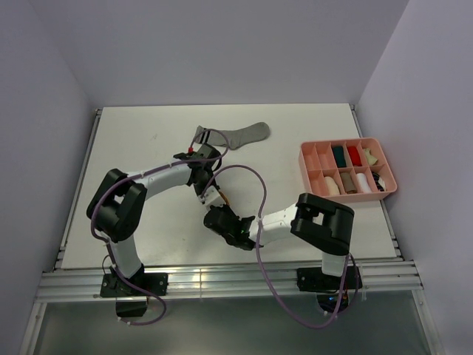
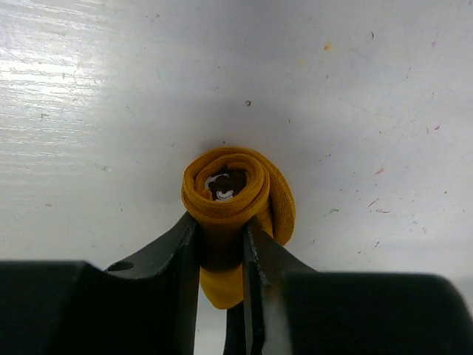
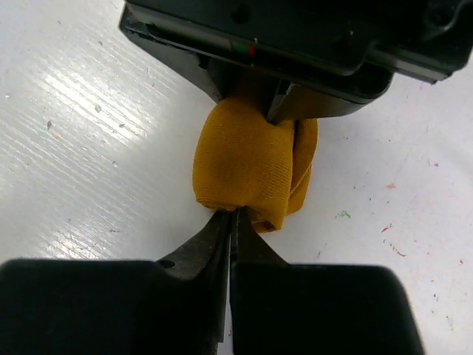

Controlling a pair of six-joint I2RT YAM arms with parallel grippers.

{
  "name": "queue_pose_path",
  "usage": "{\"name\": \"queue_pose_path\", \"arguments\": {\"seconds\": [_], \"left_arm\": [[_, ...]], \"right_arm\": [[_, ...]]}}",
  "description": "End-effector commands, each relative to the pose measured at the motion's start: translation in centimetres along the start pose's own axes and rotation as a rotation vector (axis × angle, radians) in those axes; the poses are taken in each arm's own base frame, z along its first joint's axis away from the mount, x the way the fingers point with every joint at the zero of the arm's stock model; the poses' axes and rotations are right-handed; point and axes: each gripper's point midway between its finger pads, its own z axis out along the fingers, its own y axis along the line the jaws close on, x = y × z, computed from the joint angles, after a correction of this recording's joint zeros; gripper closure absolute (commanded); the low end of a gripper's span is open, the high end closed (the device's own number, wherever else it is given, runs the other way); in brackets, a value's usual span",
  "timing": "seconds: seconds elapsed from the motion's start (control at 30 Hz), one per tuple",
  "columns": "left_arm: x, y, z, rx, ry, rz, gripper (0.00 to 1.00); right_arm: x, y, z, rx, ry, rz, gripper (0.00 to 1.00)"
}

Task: Roll the socks
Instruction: Roll the sock at the center of the board.

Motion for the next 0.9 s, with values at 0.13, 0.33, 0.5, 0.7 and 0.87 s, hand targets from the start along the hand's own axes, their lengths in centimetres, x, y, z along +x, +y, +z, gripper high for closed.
{"name": "queue_pose_path", "arguments": {"seconds": [0.13, 0.33, 0.5, 0.7, 0.87], "left_arm": [[2.5, 0.3, -0.5, 0.008, 0.093, 0.017, 0.66], [1.9, -0.1, -1.0, 0.073, 0.082, -0.029, 0.51], [1.0, 0.1, -1.2, 0.122, 0.053, -0.075, 0.41], [0.4, 0.4, -1.1, 0.161, 0.033, -0.149, 0.39], [-0.2, 0.2, -1.4, 0.200, 0.007, -0.181, 0.41]], "right_arm": [[1.7, 0.7, 0.2, -0.090, 0.044, 0.091, 1.00], [1.8, 1.2, -0.8, -0.271, 0.089, 0.211, 1.00], [1.4, 1.1, -1.3, -0.388, 0.110, 0.300, 1.00], [1.5, 1.4, -1.8, -0.521, 0.134, 0.418, 1.00], [2.0, 1.0, -1.8, -0.567, 0.155, 0.501, 1.00]]}}
